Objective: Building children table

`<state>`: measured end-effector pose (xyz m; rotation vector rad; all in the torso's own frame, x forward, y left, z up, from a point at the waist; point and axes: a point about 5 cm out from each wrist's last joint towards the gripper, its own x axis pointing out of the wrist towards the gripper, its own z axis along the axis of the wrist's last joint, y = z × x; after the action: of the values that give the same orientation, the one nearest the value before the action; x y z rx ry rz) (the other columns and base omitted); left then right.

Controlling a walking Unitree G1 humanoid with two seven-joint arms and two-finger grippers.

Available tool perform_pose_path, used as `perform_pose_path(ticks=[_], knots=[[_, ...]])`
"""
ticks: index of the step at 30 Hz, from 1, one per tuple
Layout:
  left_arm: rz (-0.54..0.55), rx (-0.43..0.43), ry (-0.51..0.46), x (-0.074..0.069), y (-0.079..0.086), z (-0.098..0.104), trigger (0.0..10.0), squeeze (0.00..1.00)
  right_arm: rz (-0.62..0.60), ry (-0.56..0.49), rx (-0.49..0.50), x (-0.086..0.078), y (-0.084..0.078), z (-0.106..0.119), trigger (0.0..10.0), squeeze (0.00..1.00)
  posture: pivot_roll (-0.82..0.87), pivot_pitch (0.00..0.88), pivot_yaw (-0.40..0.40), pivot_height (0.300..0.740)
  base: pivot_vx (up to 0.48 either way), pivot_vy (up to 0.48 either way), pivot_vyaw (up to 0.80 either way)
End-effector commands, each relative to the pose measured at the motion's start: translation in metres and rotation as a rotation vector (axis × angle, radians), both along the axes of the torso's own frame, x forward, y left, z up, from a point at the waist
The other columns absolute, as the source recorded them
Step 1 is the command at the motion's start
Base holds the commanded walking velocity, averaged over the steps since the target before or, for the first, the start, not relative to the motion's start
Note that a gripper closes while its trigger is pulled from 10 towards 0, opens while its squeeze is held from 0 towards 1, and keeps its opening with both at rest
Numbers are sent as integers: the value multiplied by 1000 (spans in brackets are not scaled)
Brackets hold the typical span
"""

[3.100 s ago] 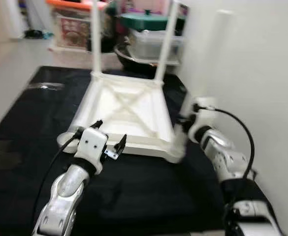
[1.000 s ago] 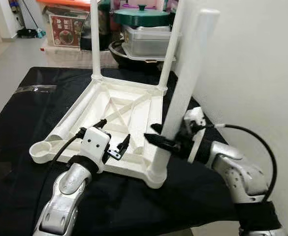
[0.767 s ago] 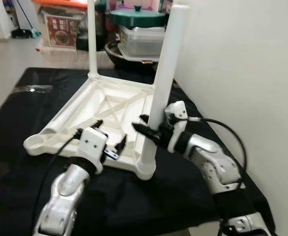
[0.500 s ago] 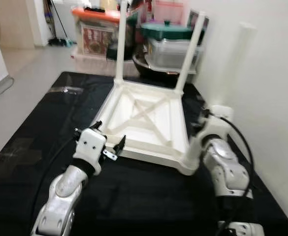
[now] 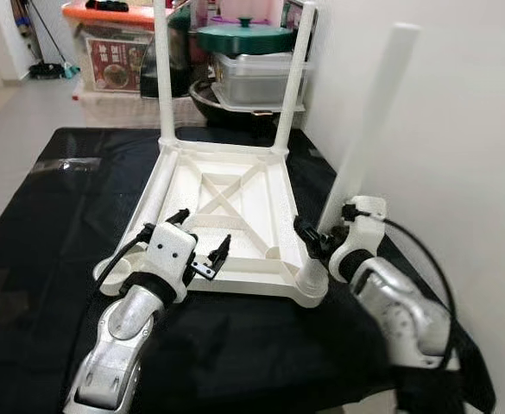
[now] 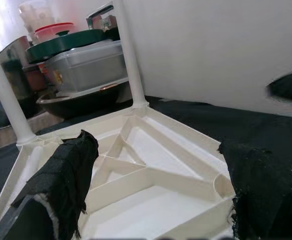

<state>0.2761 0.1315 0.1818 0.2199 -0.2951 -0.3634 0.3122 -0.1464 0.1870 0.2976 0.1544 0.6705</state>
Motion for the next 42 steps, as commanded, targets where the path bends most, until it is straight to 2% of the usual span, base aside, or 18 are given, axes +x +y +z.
perform_pose_path(ticks=[1, 4, 5, 6, 7, 10, 12, 13, 15, 20, 22, 24, 25, 28, 29, 32, 33, 42], knots=[[-7, 0, 12, 0, -2, -4, 10000, 0, 177, -76, 16, -4, 9, 8, 10000, 0, 96, 0, -133, 740, 0, 0, 0], [-3, -2, 7, 1, -3, -4, 10000, 0, 302, -103, -20, -7, 12, 4, 10000, 0, 104, 0, -136, 740, 0, 0, 0], [1, -3, 5, 1, -3, -3, 10000, 0, 350, -108, -45, -9, 17, -1, 8431, 0, 105, 0, -137, 740, 0, 0, 0], [3, -4, 4, 1, -2, -3, 10000, 0, 356, -110, -46, -8, 21, -5, 2667, 0, 106, 0, -142, 740, 0, 0, 0], [4, -1, 3, 0, -2, -3, 10000, 0, 332, -102, -30, -5, 25, -7, 0, 0, 106, 0, -142, 740, 0, 0, 0], [8, 1, 3, -1, -2, -4, 10000, 0, 210, -79, -18, 5, 29, -11, 0, 0, 121, 0, -153, 740, 0, 0, 0], [14, -3, 4, -2, -1, -4, 10000, 0, -11, -70, -89, 21, 24, -19, 0, 0, 120, 0, -150, 740, 0, 0, 0], [13, 4, 6, -4, 0, -5, 10000, 0, -411, 70, -160, 38, 0, -32, 0, 0, 122, 0, -153, 740, 0, 0, 0], [13, 8, 7, -4, 0, -6, 10000, 0, -545, 136, -182, 40, -9, -37, 0, 0, 122, 0, -153, 740, 0, 0, 0], [9, 5, 10, -4, -1, -6, 10000, 0, -1027, 260, -384, 4, -69, -64, 0, 0, 108, 0, -139, 740, 0, 0, 0], [8, 3, 11, -4, -1, -6, 10000, 0, -1044, 283, -406, -4, -71, -68, 0, 0, 96, 0, -128, 740, 0, 0, 0], [3, 1, 11, -3, -2, -6, 10000, 0, -904, 290, -346, -11, -46, -68, 0, 0, 82, 0, -120, 740, 0, 0, 0], [-3, 2, 13, -2, -3, -6, 10000, 0, -817, 285, -303, -11, -32, -66, 10000, 0, 78, 0, -118, 740, 0, 0, 0], [-15, 7, 14, -1, -5, -7, 10000, 0, -720, 193, -225, -7, -14, -53, 10000, 0, 76, 0, -117, 740, 0, 0, 0], [-17, 5, 14, -1, -6, -7, 10000, 0, -690, 114, -190, -4, -12, -42, 10000, 1000, 68, 0, -111, 740, 0, 0, 0], [-18, 2, 12, 0, -7, -6, 10000, 0, -651, 31, -172, 8, -16, -26, 10000, 1000, 72, 0, -119, 740, 0, 0, 0], [-15, -1, 9, 1, -7, -5, 10000, 0, -568, -4, -127, 16, -18, -14, 10000, 0, 75, 0, -123, 740, 0, 0, 0], [-3, -3, 9, -1, -4, -7, 10000, 0, 225, -264, -108, -2, 0, 33, 10000, 0, 78, 0, -133, 740, 0, 0, 0]])
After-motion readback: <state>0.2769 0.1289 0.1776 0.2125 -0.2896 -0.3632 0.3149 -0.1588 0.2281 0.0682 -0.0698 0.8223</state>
